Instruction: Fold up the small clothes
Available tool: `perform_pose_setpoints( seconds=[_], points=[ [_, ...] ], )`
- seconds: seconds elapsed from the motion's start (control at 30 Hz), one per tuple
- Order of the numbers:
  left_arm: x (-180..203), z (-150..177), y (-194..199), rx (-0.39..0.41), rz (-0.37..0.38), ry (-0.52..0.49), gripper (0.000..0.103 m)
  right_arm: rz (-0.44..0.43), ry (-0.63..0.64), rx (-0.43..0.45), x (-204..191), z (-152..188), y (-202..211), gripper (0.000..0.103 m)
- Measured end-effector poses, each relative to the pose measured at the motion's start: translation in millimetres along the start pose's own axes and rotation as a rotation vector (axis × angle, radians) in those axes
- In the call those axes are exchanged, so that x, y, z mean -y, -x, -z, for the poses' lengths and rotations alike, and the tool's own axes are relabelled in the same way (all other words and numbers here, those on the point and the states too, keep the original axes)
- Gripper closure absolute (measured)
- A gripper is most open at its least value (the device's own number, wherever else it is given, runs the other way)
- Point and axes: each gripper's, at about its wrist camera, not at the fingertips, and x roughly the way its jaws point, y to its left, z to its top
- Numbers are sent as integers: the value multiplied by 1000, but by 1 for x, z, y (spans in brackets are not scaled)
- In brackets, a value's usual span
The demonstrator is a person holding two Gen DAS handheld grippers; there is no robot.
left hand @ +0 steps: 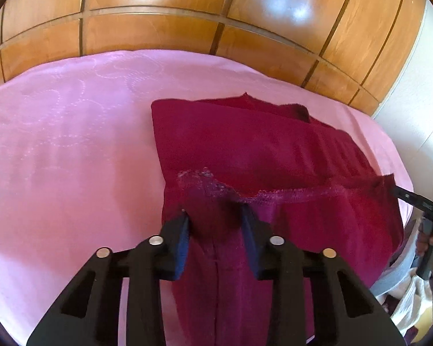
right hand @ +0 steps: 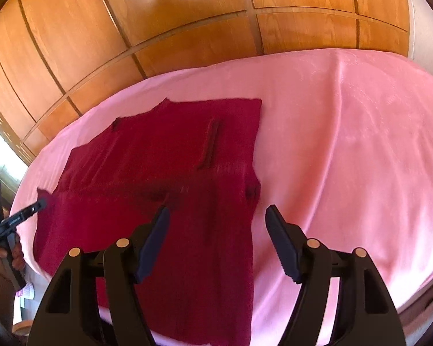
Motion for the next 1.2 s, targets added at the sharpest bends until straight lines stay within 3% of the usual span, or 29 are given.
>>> perform_pose_setpoints(
  seconds=[0.03, 0.1, 0.17, 0.37, 0.57, 0.67, 0.9, 1.07, 1.2],
  points=[
    [1, 0, 3, 14, 4, -5, 89, 4, 17, -14, -2, -3, -8, 46],
    [1, 1, 10, 33, 9, -12, 95, 47, 53, -32, -7, -4, -15, 84],
    [1, 3, 24, 68, 35, -4, 96, 39, 52, -20, -9, -3, -10, 95],
    [-3, -1, 71, 153, 122, 19, 96, -23, 36, 87, -14, -9, 45, 96],
    [-11, -41, 75, 230, 124, 51, 96, -66, -4, 181, -18, -60, 51, 96],
    [-14, -70, 60, 251, 90, 50, 96, -70, -29, 191, -17, -97, 26, 96],
    [-32, -132, -16, 200, -27, 69, 96, 2, -42, 146, -14, -162, -60, 96],
    [-48, -151, -80, 125, -129, 85, 96, 72, -72, 72, 0, -171, -126, 96],
    [-62, -143, -138, -35, -193, 93, 96, 106, -96, -53, 13, -158, -173, 96]
  ],
)
